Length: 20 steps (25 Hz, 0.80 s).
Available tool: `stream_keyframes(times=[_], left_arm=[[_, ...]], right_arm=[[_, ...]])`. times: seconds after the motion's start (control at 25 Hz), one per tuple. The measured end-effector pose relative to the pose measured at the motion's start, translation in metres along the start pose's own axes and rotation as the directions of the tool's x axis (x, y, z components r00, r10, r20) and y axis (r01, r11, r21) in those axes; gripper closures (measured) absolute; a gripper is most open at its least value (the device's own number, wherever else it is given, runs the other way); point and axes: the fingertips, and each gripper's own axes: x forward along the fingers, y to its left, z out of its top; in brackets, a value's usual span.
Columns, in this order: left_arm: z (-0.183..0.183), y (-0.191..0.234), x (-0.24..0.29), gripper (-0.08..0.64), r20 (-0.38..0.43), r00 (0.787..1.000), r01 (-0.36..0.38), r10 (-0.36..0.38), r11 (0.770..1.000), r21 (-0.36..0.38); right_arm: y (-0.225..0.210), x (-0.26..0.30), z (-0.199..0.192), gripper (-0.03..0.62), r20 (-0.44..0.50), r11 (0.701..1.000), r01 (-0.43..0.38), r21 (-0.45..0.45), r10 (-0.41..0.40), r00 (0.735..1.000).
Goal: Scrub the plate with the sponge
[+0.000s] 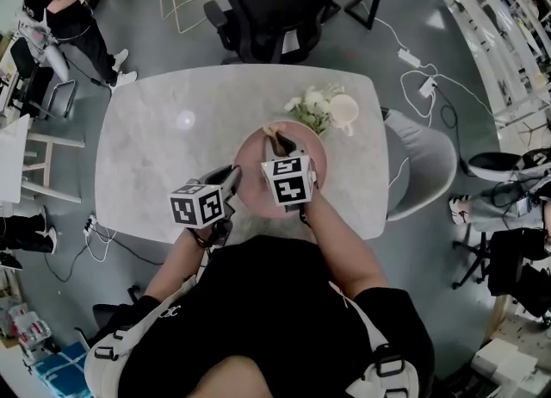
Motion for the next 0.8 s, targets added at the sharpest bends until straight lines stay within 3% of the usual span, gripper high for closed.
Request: stream_keyframes(times=[0.24,0.52,0.8], left_arm=[[0.013,0.006,-0.014,0.518,0.049,0.999,-0.008,0.008,1.0,0.006],[0.032,0.026,-0.027,0.518,0.118,0.992,-0.038,0.044,0.998,-0.048],[0.036,0.04,-0.029,0.517,0.162,0.985,-0.032,0.063,0.983,-0.183]], right_arm=[[-0.03,-0.01,-0.005,0.541,-0.001,0.998,0.058,0.016,-0.058,0.998],[-0.05,-0.015,-0.032,0.541,-0.073,0.995,0.095,-0.003,-0.095,0.993],[-0.033,-0.022,-0.053,0.541,-0.149,0.999,0.036,-0.018,-0.039,0.988]])
